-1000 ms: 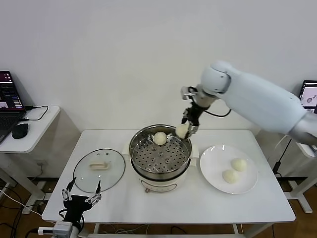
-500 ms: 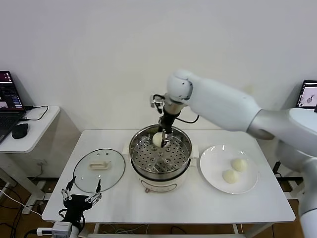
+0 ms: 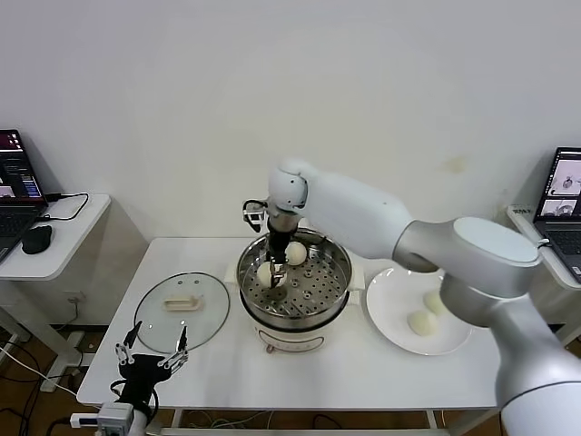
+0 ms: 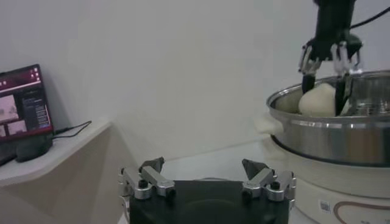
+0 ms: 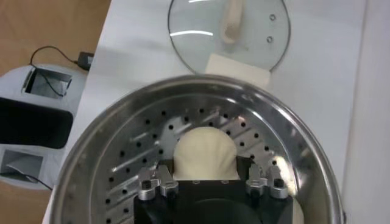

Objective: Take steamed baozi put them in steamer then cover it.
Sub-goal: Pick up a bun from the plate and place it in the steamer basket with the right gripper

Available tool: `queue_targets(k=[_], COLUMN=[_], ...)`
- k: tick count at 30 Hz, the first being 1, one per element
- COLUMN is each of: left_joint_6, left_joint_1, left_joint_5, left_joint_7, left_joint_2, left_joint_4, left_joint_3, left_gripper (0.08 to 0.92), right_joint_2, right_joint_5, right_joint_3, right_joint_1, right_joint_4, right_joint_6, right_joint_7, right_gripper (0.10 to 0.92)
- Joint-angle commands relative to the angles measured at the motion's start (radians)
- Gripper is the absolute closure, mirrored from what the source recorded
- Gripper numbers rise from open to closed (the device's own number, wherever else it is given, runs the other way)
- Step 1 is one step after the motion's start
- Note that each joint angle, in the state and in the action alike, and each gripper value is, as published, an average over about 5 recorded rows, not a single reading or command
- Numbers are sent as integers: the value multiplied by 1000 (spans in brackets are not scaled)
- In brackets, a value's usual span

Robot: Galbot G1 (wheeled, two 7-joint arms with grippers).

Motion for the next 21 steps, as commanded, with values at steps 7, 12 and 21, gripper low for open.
queue_targets(k=[7, 12, 21], left_joint_6=[0, 0, 2], left_joint_1=[-19, -21, -25], left_joint_5=[-2, -2, -1], left_joint_7=[2, 3, 6], left_joint_2=[-1, 1, 0], left_joint_4=[30, 33, 34], left_joint_3=[7, 8, 8], left_gripper=[177, 177, 177], right_joint_2=[79, 57, -136], right_joint_5=[-94, -92, -49], right_joint_3=[68, 88, 136], right_joint_1=[-79, -72, -10], right_joint_4=[-120, -107, 107], right_joint_6=[13, 12, -2], right_joint_7=[22, 29, 7], right_gripper=[339, 222, 202])
